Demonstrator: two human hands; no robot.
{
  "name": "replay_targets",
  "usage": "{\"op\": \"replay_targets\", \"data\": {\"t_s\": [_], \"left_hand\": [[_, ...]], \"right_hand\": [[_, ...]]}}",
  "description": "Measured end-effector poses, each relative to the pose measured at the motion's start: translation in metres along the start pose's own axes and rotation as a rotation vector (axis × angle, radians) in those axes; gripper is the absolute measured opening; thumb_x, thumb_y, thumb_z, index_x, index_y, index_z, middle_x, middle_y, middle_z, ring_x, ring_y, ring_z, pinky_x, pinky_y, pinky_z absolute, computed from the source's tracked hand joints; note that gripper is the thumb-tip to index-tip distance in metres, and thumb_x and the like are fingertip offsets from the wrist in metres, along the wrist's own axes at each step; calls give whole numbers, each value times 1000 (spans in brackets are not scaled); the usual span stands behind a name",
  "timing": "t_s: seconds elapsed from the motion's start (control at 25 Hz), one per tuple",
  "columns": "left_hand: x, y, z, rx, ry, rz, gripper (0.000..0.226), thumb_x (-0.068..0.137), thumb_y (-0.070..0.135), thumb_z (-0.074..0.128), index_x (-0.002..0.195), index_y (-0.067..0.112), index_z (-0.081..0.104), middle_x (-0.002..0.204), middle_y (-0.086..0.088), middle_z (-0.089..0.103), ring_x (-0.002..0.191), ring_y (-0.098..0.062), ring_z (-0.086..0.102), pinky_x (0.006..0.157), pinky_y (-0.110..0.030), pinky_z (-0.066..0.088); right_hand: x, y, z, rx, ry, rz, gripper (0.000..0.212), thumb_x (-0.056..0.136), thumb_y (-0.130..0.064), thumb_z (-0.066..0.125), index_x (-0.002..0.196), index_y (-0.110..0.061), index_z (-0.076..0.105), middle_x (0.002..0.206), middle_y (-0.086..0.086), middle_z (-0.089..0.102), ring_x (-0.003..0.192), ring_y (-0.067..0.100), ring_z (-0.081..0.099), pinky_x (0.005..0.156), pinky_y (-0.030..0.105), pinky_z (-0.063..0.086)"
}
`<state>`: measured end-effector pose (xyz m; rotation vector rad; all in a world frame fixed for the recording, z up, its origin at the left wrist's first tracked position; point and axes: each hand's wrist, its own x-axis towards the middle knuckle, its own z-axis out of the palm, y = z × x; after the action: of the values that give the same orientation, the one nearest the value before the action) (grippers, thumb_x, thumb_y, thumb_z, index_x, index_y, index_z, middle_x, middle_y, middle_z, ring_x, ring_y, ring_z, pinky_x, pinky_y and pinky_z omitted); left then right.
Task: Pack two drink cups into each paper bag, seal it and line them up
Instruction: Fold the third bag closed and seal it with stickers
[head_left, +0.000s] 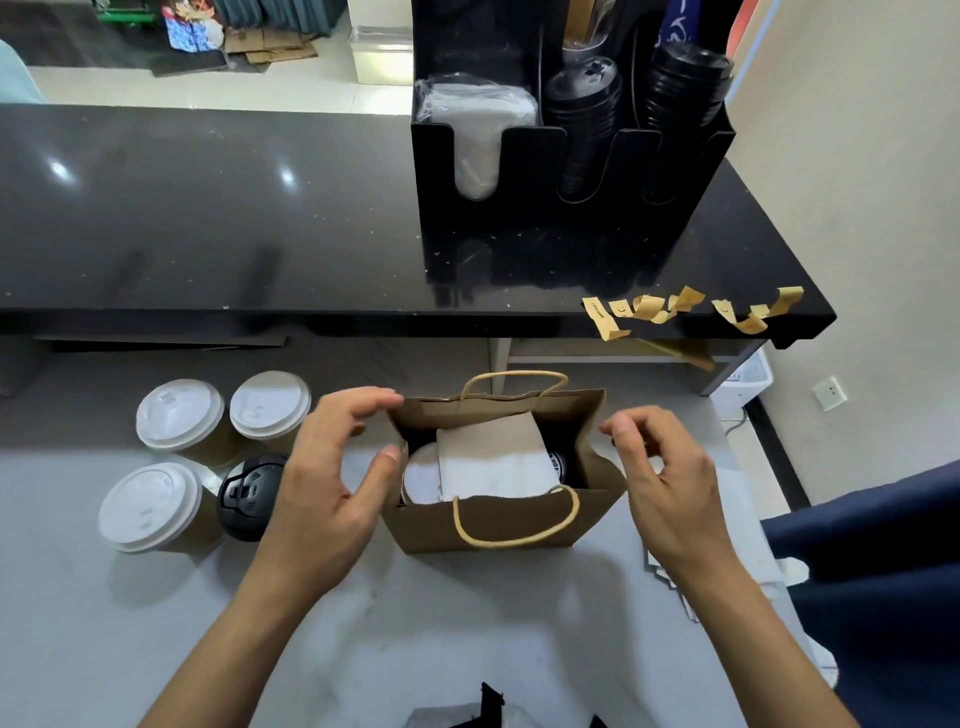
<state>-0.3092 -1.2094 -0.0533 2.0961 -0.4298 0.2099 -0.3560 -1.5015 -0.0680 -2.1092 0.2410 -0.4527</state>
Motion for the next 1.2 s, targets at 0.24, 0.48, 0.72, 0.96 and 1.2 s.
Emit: {"op": "replay_targets", "data": {"t_s": [0.24, 0.48, 0.72, 0.96, 1.2], "left_hand": [[-14, -14, -2, -72, -106, -239, 28, 91, 27, 43, 112, 37, 59, 112, 16, 64, 113, -10, 59, 92, -39, 51], [-20, -12, 7, -127, -333, -225, 50, 83, 15, 54, 127, 38, 53, 120, 15, 64, 114, -12, 61, 91, -28, 51], [-19, -20, 9, -124, -177, -223, 33, 95, 11, 65, 113, 40, 66, 109, 12, 68, 101, -9, 66, 83, -29, 54], [-8, -20, 4, -79, -168, -128, 26, 89, 7, 71, 100, 31, 70, 154, 24, 38, 124, -6, 57, 92, -23, 51], [1, -29, 6, -206, -80, -177, 36, 86, 12, 77, 112, 27, 57, 119, 9, 67, 115, -17, 64, 94, -42, 55]], "right_hand": [[-15, 10, 2, 136, -71, 79, 38, 100, -53, 36, 94, -37, 69, 101, -16, 68, 103, 7, 65, 82, 12, 46], [-20, 12, 5, 182, -246, 112, 37, 102, -51, 46, 109, -28, 74, 108, -14, 68, 110, 10, 62, 87, 13, 45], [-19, 20, -8, 160, -332, 151, 21, 91, -40, 64, 111, -38, 72, 129, -22, 57, 118, 6, 57, 95, 19, 46], [0, 24, -11, 79, -420, 52, 35, 90, -5, 72, 102, -37, 73, 155, -32, 35, 141, -7, 35, 106, 21, 31], [16, 29, -9, 65, -322, -41, 17, 87, -19, 78, 96, -32, 73, 130, -20, 64, 127, 10, 57, 107, 40, 46]]}}
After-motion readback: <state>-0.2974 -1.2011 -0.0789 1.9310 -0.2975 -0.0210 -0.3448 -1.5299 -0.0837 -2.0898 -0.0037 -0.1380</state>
